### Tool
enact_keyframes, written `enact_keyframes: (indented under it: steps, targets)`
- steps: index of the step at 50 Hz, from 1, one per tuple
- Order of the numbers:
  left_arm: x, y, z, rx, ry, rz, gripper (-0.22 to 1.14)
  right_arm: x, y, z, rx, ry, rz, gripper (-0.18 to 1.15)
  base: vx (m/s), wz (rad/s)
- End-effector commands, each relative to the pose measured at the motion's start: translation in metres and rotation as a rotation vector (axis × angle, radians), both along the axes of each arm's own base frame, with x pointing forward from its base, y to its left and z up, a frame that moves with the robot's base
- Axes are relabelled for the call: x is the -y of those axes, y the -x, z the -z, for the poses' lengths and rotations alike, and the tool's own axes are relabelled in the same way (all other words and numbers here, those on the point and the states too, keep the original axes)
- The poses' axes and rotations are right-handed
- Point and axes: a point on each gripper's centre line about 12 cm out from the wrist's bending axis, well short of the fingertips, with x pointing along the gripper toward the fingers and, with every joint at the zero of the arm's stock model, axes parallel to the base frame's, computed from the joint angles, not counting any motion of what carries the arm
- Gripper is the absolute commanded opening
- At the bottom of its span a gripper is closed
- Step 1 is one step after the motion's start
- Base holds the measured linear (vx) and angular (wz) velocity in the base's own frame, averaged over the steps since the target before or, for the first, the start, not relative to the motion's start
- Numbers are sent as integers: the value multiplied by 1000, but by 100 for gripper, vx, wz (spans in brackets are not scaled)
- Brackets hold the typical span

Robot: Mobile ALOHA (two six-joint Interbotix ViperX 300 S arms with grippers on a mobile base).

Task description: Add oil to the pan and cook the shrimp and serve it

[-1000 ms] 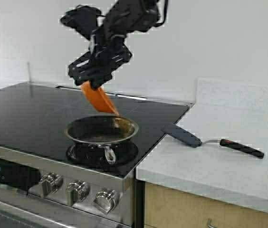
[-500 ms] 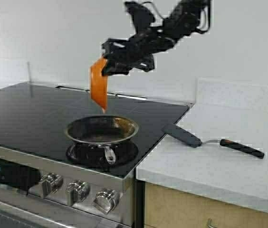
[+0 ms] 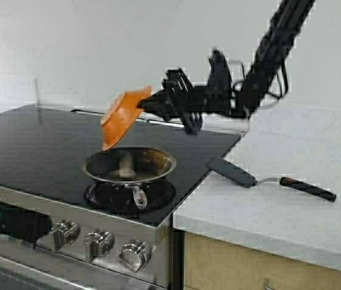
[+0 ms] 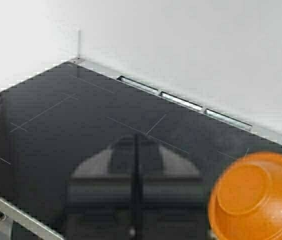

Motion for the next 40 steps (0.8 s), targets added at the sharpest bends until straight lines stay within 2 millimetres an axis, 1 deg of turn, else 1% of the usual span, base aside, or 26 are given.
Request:
enact_keyframes:
  steps: [1,7,13,20,22,25,28,32,40]
  targets:
    - [0,-2,-2,2,-3,0,3,5,-12,-8,12,-128,35,6,0,0]
    - [0,-2,-1,0,-3,-1,3,8,-13,-5,14,-134,48,6,0,0]
    - [0,-2,-1,0,-3,0,3,8,-13,-12,26,-157,40,6,0,0]
    - [0,-2,-1,0,-3,0,3,7,-12,-38,88,-168,35,6,0,0]
    - [0,-2,-1,0,-3,0,3,8,-12,-50,106,-174,36,6,0,0]
    - [0,-2,-2,2,-3,0,3,9,-12,-63,114,-154,45,6,0,0]
    - [0,-2,-2,2,-3,0,3,10,-14,-75,116,-95,65,7,0,0]
    - [0,-2,-1,0,-3,0,3,11,-15,-89,121,38,88,7,0,0]
    - [0,-2,-2,2,-3,0,3,21,-17,-119,219,413,113,7,0,0]
